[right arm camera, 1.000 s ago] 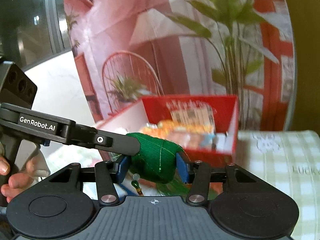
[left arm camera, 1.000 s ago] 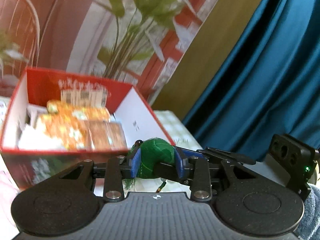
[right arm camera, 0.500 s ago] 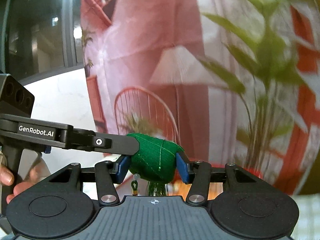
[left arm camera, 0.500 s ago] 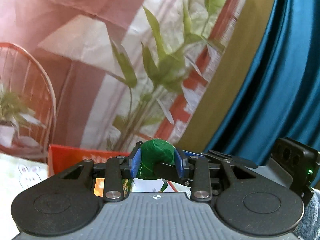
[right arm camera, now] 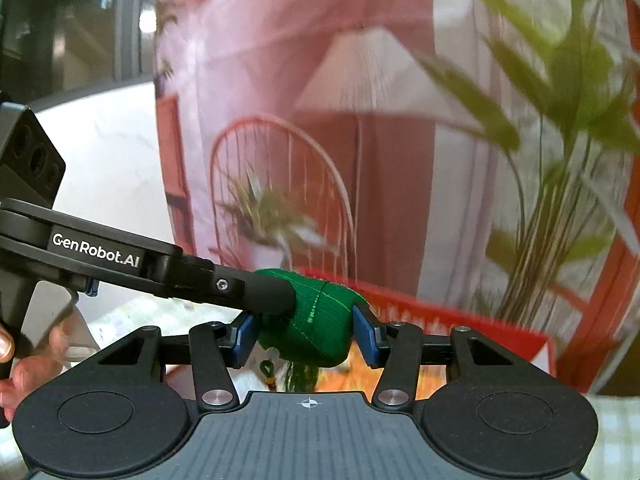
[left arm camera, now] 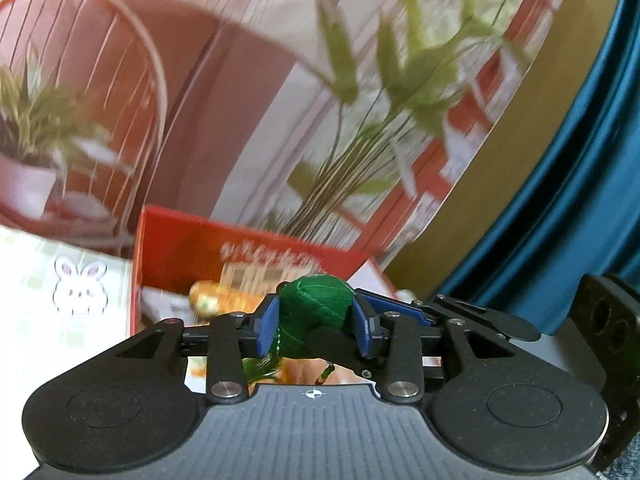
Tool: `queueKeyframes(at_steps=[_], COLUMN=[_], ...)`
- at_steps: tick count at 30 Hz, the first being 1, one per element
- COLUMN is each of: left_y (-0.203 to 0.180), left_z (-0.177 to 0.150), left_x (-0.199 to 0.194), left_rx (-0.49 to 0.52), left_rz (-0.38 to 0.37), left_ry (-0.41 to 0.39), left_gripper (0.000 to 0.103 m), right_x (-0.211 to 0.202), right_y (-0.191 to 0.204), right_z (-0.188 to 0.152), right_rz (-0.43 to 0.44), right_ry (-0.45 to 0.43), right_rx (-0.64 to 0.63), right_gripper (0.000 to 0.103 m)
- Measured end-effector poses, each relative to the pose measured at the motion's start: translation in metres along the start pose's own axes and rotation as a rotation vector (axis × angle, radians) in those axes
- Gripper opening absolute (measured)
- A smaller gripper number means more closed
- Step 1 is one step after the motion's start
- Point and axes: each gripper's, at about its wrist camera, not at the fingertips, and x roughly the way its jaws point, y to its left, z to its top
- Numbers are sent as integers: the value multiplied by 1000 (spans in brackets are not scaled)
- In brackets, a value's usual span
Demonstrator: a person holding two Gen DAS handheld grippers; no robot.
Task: Organize soft objects
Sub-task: 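Carry the tinsel ball over the red box and open both tools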
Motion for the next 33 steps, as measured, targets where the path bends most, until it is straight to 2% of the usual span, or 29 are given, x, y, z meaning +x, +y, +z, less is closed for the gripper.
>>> queueKeyframes(at_steps=[6, 14, 17, 19, 22, 25, 27, 29, 33], left_y=[15, 19, 18, 17, 18, 17, 16, 14, 16], left_z=[-14, -23, -26, -26, -27, -27, -28, -29, -37], left_x=[19, 35, 35, 33, 23, 10, -2, -13, -37], left_rx=[-23, -14, 0, 12, 23, 37, 55, 70, 91], left_rz=[32, 59, 72, 91, 115, 146, 175, 212, 270], left_ry=[52, 94, 97, 92, 73, 53, 33, 24, 17], left_gripper=[43, 43, 46, 53, 60, 75, 88, 95, 100], right_x=[20, 32, 33, 32, 28, 21, 14, 4, -15], right_y=[-4, -6, -7, -5, -3, -1, 0, -1, -3], right_z=[-28, -48, -51, -52, -54, -57, -58, -60, -62], right_rz=[-17, -32, -42, -59, -84, -117, -140, -161, -194], right_ry=[83, 135, 143, 141, 138, 122, 109, 84, 48], right_rx=[54, 78, 70, 53, 28, 19, 31, 49, 101], right_gripper=[47, 49, 50, 52, 63, 77, 92, 101, 102])
